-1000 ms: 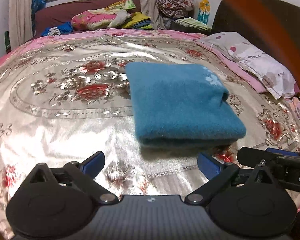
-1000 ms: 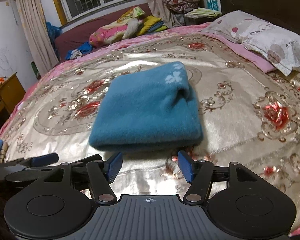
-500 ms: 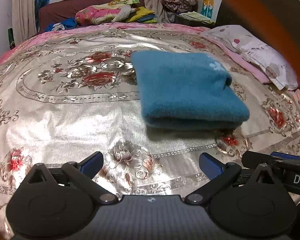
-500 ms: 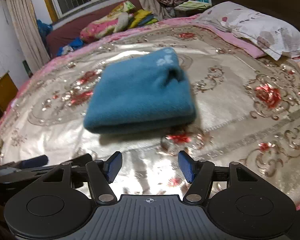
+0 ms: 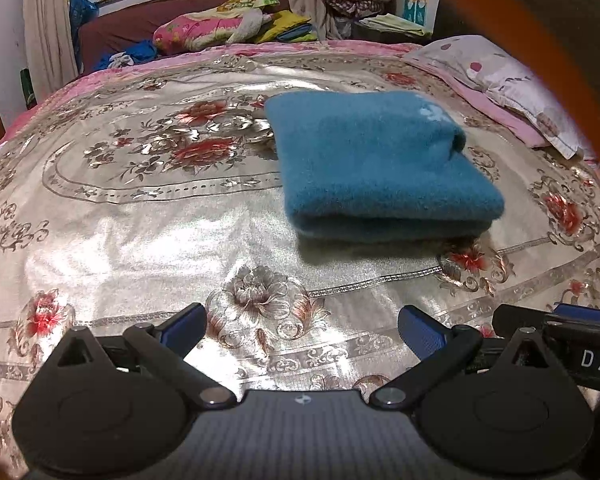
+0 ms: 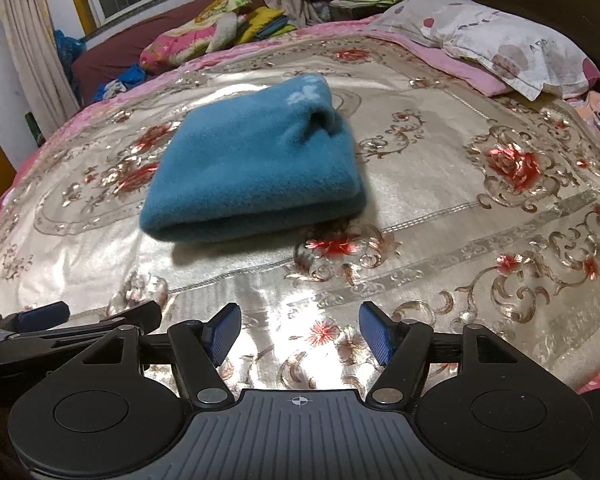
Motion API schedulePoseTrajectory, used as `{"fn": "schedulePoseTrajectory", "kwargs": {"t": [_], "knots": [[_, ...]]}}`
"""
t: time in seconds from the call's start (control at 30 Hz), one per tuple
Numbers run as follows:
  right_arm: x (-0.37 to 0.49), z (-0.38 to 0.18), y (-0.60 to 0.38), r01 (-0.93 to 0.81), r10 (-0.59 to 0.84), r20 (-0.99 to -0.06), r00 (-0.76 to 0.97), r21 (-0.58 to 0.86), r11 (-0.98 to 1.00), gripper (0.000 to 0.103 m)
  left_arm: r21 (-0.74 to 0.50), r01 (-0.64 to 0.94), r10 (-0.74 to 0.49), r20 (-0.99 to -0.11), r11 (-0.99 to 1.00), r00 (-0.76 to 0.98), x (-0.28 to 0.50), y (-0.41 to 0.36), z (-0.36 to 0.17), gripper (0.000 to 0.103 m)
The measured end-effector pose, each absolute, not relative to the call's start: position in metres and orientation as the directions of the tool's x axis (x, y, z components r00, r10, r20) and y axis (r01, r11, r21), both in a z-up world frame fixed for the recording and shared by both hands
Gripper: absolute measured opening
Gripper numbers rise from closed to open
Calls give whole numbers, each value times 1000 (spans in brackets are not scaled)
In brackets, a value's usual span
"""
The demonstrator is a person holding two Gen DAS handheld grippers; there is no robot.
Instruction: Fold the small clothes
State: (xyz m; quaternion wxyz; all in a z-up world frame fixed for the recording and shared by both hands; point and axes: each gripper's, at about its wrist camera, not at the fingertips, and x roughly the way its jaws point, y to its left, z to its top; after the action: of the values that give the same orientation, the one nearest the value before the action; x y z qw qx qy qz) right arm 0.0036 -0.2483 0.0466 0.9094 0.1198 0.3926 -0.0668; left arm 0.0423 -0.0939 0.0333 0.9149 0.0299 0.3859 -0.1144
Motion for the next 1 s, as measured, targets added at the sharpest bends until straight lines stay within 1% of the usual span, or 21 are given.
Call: {"fn": "schedulePoseTrajectory", "kwargs": {"t": [0.3,1.0], "knots": [[3,47,-249,217,-32,-729,683,161,963,66,-13,231,-171,-710,973,684,41,-96,35,103],[4,43,-250,224,-31,-741,671,163,961,66,-9,232,-168,-715,973,679,41,-96,32,103]]}}
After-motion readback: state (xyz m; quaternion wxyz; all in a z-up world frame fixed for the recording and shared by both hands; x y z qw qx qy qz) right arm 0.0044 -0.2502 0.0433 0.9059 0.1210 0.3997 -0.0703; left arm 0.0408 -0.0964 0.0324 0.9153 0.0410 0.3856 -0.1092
